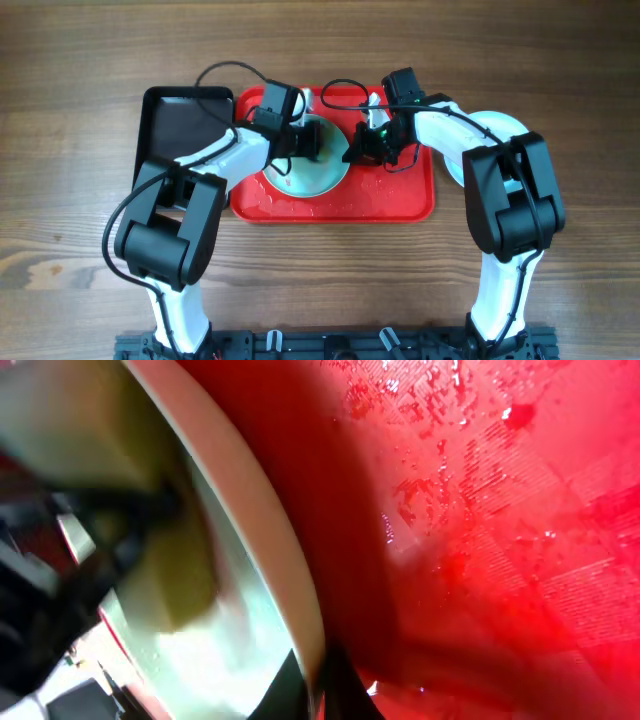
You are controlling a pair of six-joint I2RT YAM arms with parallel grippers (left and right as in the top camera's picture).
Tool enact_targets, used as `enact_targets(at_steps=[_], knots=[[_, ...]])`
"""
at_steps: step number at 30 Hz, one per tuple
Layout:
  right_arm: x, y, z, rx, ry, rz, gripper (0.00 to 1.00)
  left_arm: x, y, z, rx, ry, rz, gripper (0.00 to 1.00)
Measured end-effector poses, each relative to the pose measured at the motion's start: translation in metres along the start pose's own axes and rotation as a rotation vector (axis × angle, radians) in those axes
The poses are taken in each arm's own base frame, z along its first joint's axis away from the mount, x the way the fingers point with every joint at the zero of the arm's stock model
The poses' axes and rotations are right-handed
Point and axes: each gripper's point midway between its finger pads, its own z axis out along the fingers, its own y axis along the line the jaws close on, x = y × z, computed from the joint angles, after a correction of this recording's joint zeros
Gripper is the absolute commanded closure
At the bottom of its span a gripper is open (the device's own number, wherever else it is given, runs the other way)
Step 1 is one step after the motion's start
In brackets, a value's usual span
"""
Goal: Clean dirty plates on tray and stack at the side
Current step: 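Scrub the sauced plate with the sponge while the right gripper holds its rim, then keep scrubbing the plate's sauce with the left gripper's sponge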
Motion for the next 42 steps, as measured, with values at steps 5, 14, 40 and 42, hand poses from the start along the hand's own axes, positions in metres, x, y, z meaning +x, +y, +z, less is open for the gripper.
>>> enact_targets(at_steps=[5,14,40,42], knots=[[0.000,0.000,0.000,0.001,-0.001,0.003,0.96,-0.006,0.021,-0.008,-0.148,-0.006,-0.077,0.96],[0.000,0.000,0.000,0.000,0.001,0.002,0.96,0.038,0.057,-0.045,-0.422,0.215,-0.170,0.96],[-0.001,0.000,0.000,0.002,-0.005,-0.006,0.96,0.035,-0.004,-0.021,0.012,0.262,0.003,0.96],[-0.002,0.000,0.000,0.001,-0.007,-0.003,0.96,0.033,-0.002,-0.021,0.011,0.259,-0.002,0.96]])
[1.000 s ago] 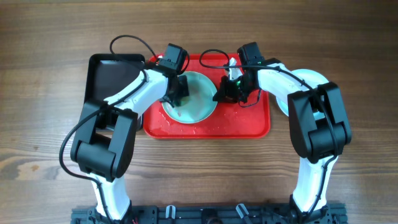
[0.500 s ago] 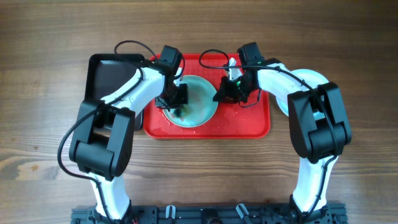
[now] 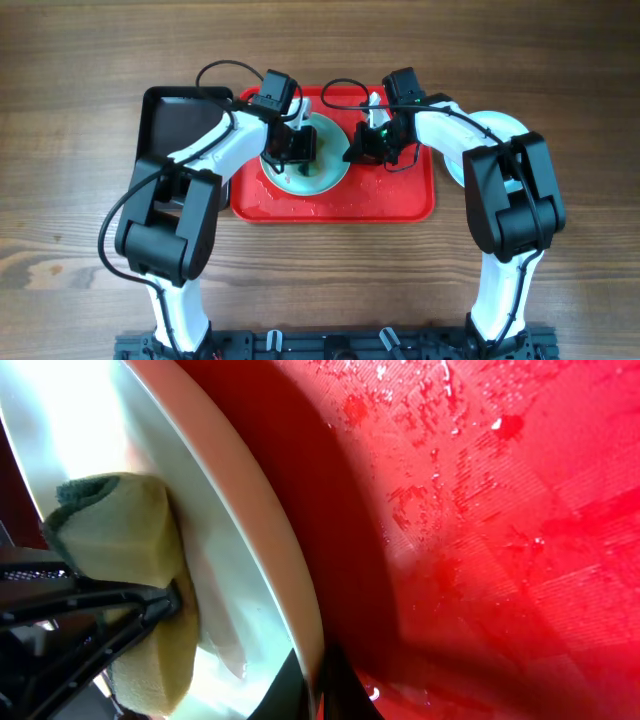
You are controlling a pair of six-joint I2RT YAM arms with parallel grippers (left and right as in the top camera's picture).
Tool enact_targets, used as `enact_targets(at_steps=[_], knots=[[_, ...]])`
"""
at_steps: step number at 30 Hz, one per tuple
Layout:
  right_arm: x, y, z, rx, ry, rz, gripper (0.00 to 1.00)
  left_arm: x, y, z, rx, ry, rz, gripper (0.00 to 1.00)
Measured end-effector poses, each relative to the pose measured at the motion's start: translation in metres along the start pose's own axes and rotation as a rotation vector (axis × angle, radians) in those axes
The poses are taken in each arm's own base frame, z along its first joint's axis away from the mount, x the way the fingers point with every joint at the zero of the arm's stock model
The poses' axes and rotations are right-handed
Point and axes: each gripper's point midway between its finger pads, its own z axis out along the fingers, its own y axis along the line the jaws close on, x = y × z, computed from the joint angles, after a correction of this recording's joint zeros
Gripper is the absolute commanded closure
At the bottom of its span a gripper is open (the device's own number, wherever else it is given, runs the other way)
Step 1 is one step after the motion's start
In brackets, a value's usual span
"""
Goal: Clean dirty plates on tray and stack at the side
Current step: 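Keep scrubbing the plate's sauce with the left gripper's sponge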
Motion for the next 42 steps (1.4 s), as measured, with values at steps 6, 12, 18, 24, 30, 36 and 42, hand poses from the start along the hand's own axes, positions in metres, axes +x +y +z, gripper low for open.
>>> enact_targets(at_steps=[6,12,18,24,30,36,42], knots=[[0.000,0.000,0.000,0.000,-0.001,-0.001,0.96,0.009,0.004,-0.005,0.042,0.052,-0.059,0.96],[0.000,0.000,0.000,0.000,-0.001,-0.001,0.96,0.026,0.001,-0.008,0.084,0.128,-0.099,0.96],[-0.001,0.000,0.000,-0.001,-0.003,0.001,0.96,0.025,0.012,-0.007,0.019,0.115,-0.100,0.96],[-0.001,0.001,0.000,-0.002,-0.004,-0.001,0.96,0.024,0.028,-0.009,-0.142,0.083,-0.151,0.96],[-0.001,0.001,0.000,-0.002,-0.005,-0.002,0.96,0.042,0.032,-0.014,-0.250,0.131,-0.187,0.96],[-0.001,0.001,0.000,-0.001,-0.004,-0.005,0.96,0.062,0.017,-0.013,-0.212,0.216,-0.132,0.96],[-0.001,0.001,0.000,-0.001,-0.003,-0.012,0.96,0.066,-0.008,-0.004,-0.044,0.249,-0.045,0.96]])
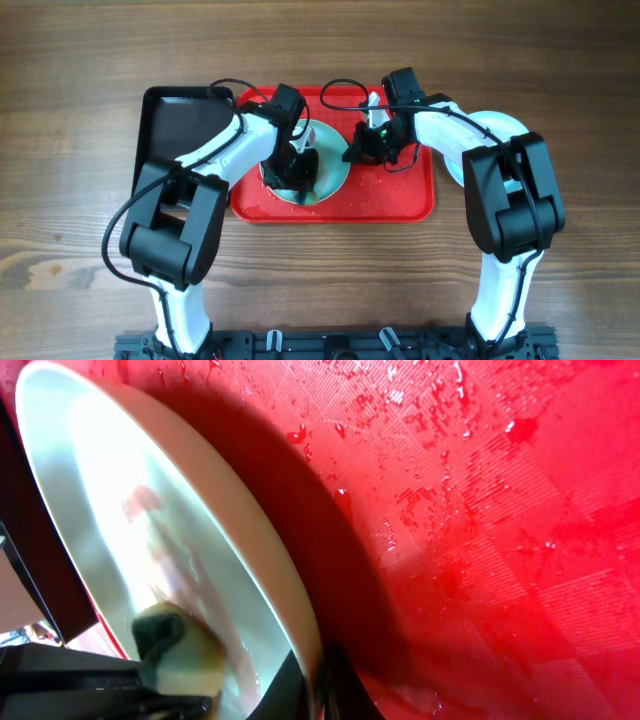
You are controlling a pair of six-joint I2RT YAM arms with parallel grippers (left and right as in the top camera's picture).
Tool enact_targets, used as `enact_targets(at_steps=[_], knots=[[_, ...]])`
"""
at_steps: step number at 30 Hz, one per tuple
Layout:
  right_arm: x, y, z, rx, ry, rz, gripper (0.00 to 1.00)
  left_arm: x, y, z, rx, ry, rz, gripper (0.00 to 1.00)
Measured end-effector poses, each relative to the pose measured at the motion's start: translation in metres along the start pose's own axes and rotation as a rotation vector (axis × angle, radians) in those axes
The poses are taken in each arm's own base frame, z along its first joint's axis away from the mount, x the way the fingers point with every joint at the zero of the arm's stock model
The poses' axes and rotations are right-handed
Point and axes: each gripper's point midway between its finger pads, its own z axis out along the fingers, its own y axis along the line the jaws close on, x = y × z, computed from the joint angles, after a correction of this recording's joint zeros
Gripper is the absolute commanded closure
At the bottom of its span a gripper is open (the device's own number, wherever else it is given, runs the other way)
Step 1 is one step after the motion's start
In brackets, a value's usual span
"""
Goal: Clean dirty plates on tray and stack at the side
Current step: 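Keep scrubbing the plate's sauce with the left gripper's sponge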
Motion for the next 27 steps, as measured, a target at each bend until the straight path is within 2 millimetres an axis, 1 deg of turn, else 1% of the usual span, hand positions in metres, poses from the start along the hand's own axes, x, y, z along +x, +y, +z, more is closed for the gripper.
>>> enact_targets(at_steps=[3,5,9,10,13,15,16,18,19,21,22,25,27], knots=[[-0.001,0.000,0.000,0.000,-0.002,0.000,0.96,-0.014,-0.009,0.002,0.050,-0.053,0.040,0.96],[-0.002,-0.001,-0.001,0.002,-0.008,0.008,0.96,-0.032,-0.015,0.001,0.071,-0.128,0.065,0.96],[-0.003,-0.002,-0.002,0.002,-0.011,0.020,0.96,-0.070,-0.017,-0.007,0.049,-0.293,0.082,0.96],[-0.003,-0.002,-0.002,0.002,-0.011,0.022,0.96,-0.082,-0.016,-0.010,0.035,-0.345,0.089,0.96],[-0.003,-0.002,-0.002,0.002,-0.011,0.024,0.96,-0.105,-0.012,-0.019,-0.010,-0.453,0.089,0.96],[-0.003,-0.002,-0.002,0.001,-0.011,0.024,0.96,-0.114,-0.001,-0.024,-0.072,-0.502,0.059,0.96],[-0.003,-0.002,-0.002,0.001,-0.012,0.027,0.96,-0.117,0.008,-0.026,-0.122,-0.526,0.023,0.96],[-0.003,-0.002,-0.002,0.001,-0.012,0.026,0.96,-0.116,0.026,-0.029,-0.213,-0.541,-0.044,0.96],[-0.003,-0.001,-0.001,0.000,-0.011,0.025,0.96,-0.108,0.046,-0.031,-0.306,-0.531,-0.109,0.96],[-0.003,-0.001,-0.001,-0.001,-0.011,0.023,0.96,-0.104,0.056,-0.035,-0.363,-0.531,-0.154,0.96],[-0.003,-0.001,-0.001,-0.001,-0.011,0.022,0.96,-0.093,0.068,-0.038,-0.435,-0.508,-0.199,0.96],[-0.001,0.002,0.001,-0.002,-0.005,0.016,0.96,-0.070,0.083,-0.041,-0.532,-0.443,-0.244,0.96],[0.000,0.003,0.002,-0.003,-0.001,0.010,0.96,-0.057,0.088,-0.042,-0.561,-0.392,-0.257,0.96]])
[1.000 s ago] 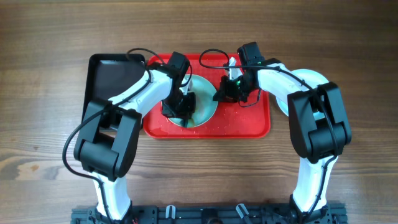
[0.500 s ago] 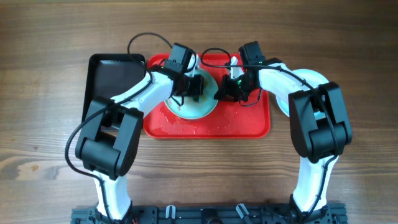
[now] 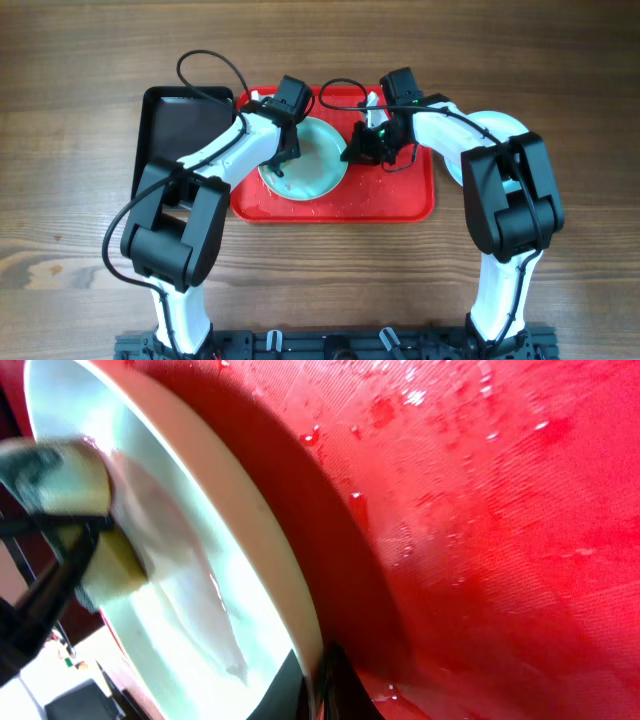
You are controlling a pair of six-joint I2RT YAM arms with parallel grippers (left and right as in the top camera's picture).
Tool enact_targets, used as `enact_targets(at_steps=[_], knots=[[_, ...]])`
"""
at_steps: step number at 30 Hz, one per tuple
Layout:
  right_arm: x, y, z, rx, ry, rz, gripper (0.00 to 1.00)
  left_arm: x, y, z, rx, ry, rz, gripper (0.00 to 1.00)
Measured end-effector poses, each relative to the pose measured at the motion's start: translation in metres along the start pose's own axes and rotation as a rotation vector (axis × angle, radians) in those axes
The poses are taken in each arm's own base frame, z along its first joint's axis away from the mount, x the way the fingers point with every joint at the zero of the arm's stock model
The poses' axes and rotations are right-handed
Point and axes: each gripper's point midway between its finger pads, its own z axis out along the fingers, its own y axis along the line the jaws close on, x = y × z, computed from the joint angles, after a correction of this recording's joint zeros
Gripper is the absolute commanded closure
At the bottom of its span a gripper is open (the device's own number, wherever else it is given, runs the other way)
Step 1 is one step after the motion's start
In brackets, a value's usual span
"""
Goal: Clean dirty plates on tray and stack at the side
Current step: 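Keep scrubbing the plate's sauce with the left gripper's sponge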
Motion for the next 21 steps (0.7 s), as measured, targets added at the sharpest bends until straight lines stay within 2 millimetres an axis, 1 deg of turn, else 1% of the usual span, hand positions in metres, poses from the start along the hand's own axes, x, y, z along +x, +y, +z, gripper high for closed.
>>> enact_targets(at_steps=[2,4,9,11,12,16,19,21], knots=[[0.001,0.001,0.001,0.001,0.003,-0.006,0.96,0.012,0.003,-0.002,-0.004,0.052,0.018,0.96],[0.001,0.001,0.001,0.002,0.003,-0.014,0.96,0.021,0.002,-0.004,0.022,0.103,0.046,0.96],[0.000,-0.002,-0.001,0.003,-0.001,-0.021,0.96,0.041,-0.016,-0.011,0.205,0.242,0.084,0.96],[-0.002,-0.003,-0.002,0.005,-0.005,-0.022,0.96,0.048,-0.031,-0.017,0.309,0.289,0.091,0.96],[-0.002,-0.004,-0.002,0.005,-0.006,-0.021,0.96,0.052,-0.042,-0.021,0.377,0.311,0.093,0.96],[-0.003,-0.005,-0.003,0.005,-0.008,-0.017,0.96,0.060,-0.076,-0.031,0.566,0.363,0.102,0.96],[-0.003,-0.005,-0.003,0.005,-0.009,-0.010,0.96,0.058,-0.093,-0.036,0.654,0.355,0.103,0.96],[-0.003,-0.005,-0.003,0.005,-0.009,-0.002,0.96,0.049,-0.102,-0.037,0.693,0.317,0.097,0.96]])
